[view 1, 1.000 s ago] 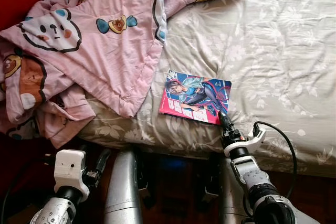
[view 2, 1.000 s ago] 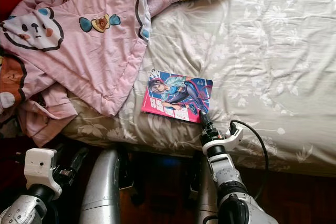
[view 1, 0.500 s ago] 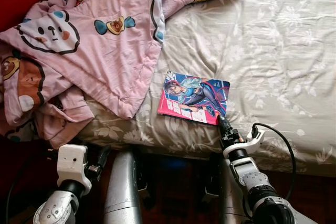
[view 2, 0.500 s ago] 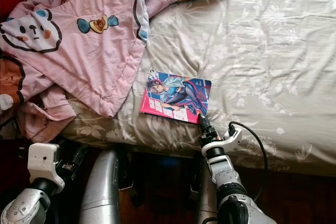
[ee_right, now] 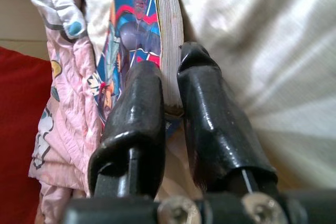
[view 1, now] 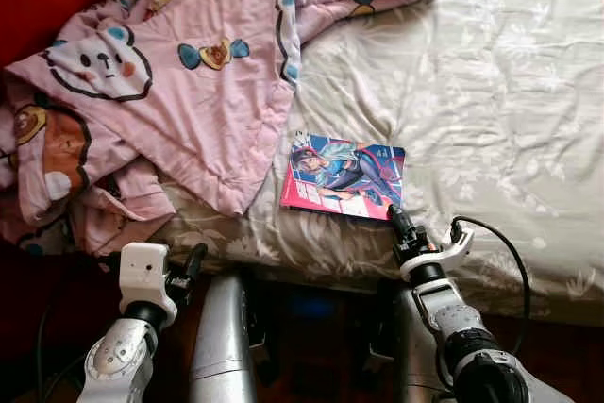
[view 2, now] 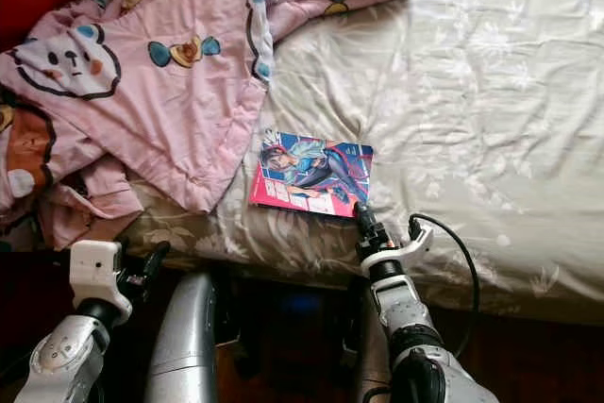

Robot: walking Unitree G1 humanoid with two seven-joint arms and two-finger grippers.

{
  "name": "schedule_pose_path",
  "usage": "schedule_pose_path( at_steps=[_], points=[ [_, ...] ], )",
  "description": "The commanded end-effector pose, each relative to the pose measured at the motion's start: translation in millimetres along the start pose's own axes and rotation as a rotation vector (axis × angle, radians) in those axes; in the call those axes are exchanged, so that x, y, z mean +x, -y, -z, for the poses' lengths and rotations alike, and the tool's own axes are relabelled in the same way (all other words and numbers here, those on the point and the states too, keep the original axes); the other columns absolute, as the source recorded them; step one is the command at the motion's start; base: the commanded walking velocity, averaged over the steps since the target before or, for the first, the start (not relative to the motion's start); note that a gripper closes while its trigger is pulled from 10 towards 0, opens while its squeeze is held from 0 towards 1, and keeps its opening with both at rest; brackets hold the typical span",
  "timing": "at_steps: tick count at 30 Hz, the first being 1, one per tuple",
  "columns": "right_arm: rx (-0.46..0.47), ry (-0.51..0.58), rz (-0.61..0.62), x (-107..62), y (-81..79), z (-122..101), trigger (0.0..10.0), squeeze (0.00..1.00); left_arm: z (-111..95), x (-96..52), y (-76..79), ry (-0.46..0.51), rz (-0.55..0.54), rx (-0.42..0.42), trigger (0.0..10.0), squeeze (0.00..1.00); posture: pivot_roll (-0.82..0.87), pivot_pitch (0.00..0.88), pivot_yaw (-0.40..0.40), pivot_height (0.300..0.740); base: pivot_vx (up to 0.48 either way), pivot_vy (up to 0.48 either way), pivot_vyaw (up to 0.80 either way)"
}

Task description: Clean up the room

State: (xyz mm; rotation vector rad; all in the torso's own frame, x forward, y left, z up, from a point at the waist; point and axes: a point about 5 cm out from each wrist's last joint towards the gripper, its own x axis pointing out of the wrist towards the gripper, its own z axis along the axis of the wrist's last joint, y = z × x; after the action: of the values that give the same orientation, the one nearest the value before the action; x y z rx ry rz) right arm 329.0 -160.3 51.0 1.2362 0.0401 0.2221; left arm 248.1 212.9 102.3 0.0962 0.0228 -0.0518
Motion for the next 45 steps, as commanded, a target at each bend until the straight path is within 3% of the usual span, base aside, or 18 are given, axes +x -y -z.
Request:
schedule_pose_path(
  at_steps=[1,3,7,9,12,15,16,17,18,19,20,25,40,45],
  points=[
    [-0.060,0.044,0.030,-7.1,6.0,-7,0.0,0.00,16,-4.2,-1.2,-0.055,-0.020,-0.010,10.0,0.00,0.18,0.287,0.001,0.573,0.000,0.000,0.00],
    [-0.092,0.058,0.034,-6.2,4.9,-11,0.0,0.00,16,-1.1,-1.3,-0.053,-0.023,-0.012,10.0,0.00,0.18,0.282,0.000,0.573,0.000,0.000,0.00],
    [-0.292,0.152,0.028,-12.2,-5.9,-31,0.0,0.00,20,7.7,1.2,-0.035,-0.037,-0.025,10.0,0.00,0.14,0.240,-0.016,0.573,0.000,0.000,0.00],
    [-0.305,0.162,0.031,-12.7,-7.0,-34,0.0,0.00,21,9.2,1.7,-0.035,-0.038,-0.026,10.0,0.00,0.13,0.233,-0.020,0.573,0.000,0.000,0.00],
    [-0.435,0.197,0.025,-16.6,-21.7,-43,0.0,0.00,23,11.9,4.3,-0.030,-0.042,-0.035,10.0,0.00,0.11,0.219,-0.027,0.573,0.000,0.000,0.00],
    [-0.500,0.206,0.019,-17.0,-29.1,-47,0.0,0.00,24,13.3,5.7,-0.029,-0.044,-0.042,10.0,0.00,0.10,0.213,-0.031,0.573,0.000,0.000,0.00],
    [-0.564,0.199,0.013,-16.6,-35.0,-48,3.2,0.00,25,14.1,6.6,-0.028,-0.048,-0.050,10.0,0.00,0.10,0.208,-0.035,0.573,0.000,0.000,0.00],
    [-0.687,0.179,-0.018,-16.3,-48.0,-48,10.0,0.00,26,15.7,7.4,-0.025,-0.059,-0.067,10.0,0.00,0.09,0.203,-0.041,0.573,0.000,0.000,0.00],
    [-0.687,0.179,-0.018,-16.3,-48.0,-48,10.0,0.00,26,15.7,7.4,-0.025,-0.059,-0.067,10.0,0.00,0.09,0.203,-0.041,0.573,0.000,0.000,0.00],
    [-0.778,0.162,-0.035,-16.0,-55.1,-46,10.0,0.00,28,16.8,6.7,-0.026,-0.072,-0.089,10.0,0.00,0.08,0.200,-0.045,0.573,0.000,0.000,0.00],
    [-0.811,0.158,-0.037,-16.1,-57.8,-46,10.0,0.00,29,17.3,5.9,-0.025,-0.081,-0.101,10.0,0.00,0.08,0.197,-0.047,0.573,0.000,0.000,0.00],
    [-0.878,0.174,0.032,-17.2,-59.2,-50,10.0,0.00,32,20.1,4.4,-0.024,-0.105,-0.133,10.0,0.00,0.07,0.187,-0.054,0.578,0.000,0.000,0.00],
    [-0.938,0.140,0.112,-25.4,-51.7,-41,10.0,0.00,44,21.2,2.6,-0.050,-0.135,-0.179,10.0,0.00,0.06,0.169,-0.058,0.638,0.000,0.000,0.00],
    [-0.959,0.127,0.135,-27.6,-48.8,-41,10.0,0.00,57,19.6,2.7,-0.091,-0.147,-0.197,10.0,0.00,0.05,0.156,-0.064,0.668,0.000,0.000,0.00]
  ],
)
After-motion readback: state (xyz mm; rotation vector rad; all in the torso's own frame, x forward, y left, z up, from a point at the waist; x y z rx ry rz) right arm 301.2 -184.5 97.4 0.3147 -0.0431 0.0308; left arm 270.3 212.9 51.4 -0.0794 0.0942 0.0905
